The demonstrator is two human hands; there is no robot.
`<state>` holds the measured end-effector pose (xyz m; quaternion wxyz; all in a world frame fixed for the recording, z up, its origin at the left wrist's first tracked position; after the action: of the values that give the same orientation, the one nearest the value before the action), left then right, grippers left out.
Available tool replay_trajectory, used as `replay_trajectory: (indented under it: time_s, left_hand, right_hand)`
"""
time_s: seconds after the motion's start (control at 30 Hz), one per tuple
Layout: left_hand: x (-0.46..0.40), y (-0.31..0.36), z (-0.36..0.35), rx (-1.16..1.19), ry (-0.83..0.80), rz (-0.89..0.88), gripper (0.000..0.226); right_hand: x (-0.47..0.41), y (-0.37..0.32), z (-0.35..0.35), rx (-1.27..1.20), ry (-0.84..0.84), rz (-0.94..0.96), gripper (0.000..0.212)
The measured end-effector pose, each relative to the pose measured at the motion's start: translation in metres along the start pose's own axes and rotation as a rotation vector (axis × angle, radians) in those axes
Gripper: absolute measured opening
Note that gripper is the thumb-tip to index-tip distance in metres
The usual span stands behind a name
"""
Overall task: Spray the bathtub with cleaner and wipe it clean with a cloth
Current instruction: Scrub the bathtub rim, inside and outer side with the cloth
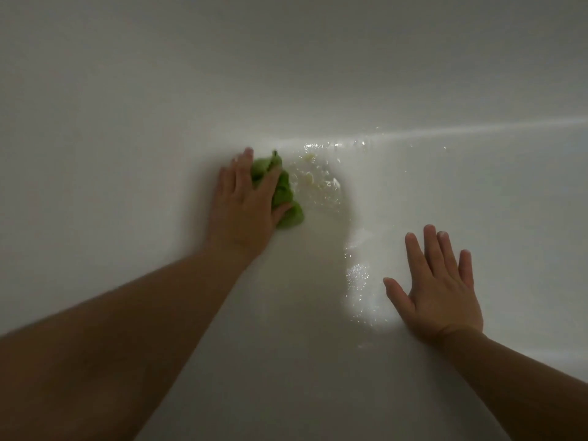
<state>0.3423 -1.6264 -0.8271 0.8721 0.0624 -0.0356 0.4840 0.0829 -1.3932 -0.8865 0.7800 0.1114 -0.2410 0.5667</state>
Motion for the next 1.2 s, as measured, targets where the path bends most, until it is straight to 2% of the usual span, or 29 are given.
replay_trajectory:
  time_s: [0.07,0.17,0.3,0.37,0.43,0.5,0.6,0.7,0.77,0.83,0.9,0.97,1.03,1.1,1.2]
  left_hand:
    - [-0.034,0.0,0.005,0.038,0.012,0.078,0.072]
    - [-0.058,0.027,-0.005,0.124,-0.097,0.113,0.074]
    - [-0.006,0.077,-0.03,0.288,-0.249,-0.088,0.072]
    - [0.044,0.083,-0.036,0.247,-0.283,-0.225,0.07]
    - [0.083,0.072,-0.038,0.159,-0.307,-0.275,0.07]
    - [0.091,0.051,-0.036,0.059,-0.292,-0.232,0.069]
    - [0.043,0.027,-0.03,-0.006,-0.198,-0.097,0.068]
    - [-0.036,0.024,-0.02,0.093,-0.149,0.08,0.067]
    - [-0.074,0.044,-0.018,0.203,-0.128,0.116,0.068]
    - [-0.086,0.074,-0.021,0.309,-0.133,0.048,0.067]
    - [-0.066,0.106,-0.028,0.353,-0.199,-0.127,0.065]
    - [-0.019,0.124,-0.036,0.354,-0.275,-0.323,0.063]
    - [0.039,0.122,-0.044,0.349,-0.367,-0.445,0.066]
    - [0.096,0.105,-0.05,0.278,-0.452,-0.493,0.068]
    - [0.123,0.068,-0.049,0.139,-0.416,-0.441,0.068]
  right_hand:
    - [0.0,0.0,-0.001,0.004,0.006,0.001,0.083]
    - [-0.001,0.0,-0.001,-0.006,0.014,0.009,0.083]
    - [0.006,0.007,-0.003,-0.007,-0.015,0.022,0.082]
    - [0.014,0.015,-0.005,-0.017,-0.031,0.016,0.082]
    - [0.02,0.023,-0.006,-0.03,-0.044,-0.007,0.081]
    - [0.02,0.028,-0.005,-0.038,-0.049,-0.039,0.081]
    - [0.018,0.031,-0.002,-0.064,-0.033,-0.091,0.083]
    - [0.015,0.032,-0.002,-0.056,-0.02,-0.099,0.085]
    - [0.013,0.032,-0.003,-0.052,-0.017,-0.089,0.085]
    - [0.011,0.033,-0.003,-0.057,-0.009,-0.081,0.085]
    - [0.009,0.035,-0.002,-0.055,-0.006,-0.074,0.085]
    - [0.009,0.037,-0.002,-0.054,-0.016,-0.067,0.084]
    - [0.012,0.038,-0.003,-0.061,-0.029,-0.061,0.084]
    - [0.016,0.04,-0.004,-0.06,-0.046,-0.059,0.083]
    - [0.021,0.042,-0.005,-0.068,-0.051,-0.064,0.083]
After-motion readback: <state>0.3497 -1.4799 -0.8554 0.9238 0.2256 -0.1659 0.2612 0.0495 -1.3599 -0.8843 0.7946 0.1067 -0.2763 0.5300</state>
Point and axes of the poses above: each hand's wrist, its own x-axis away from the middle knuckle, its own z-axis out of the back of the hand, y = z × x, the point moved 6 cm from there along -x, towards the middle knuckle, and after that the axes turned 7 degrees about -y, right-handed, at the moved point
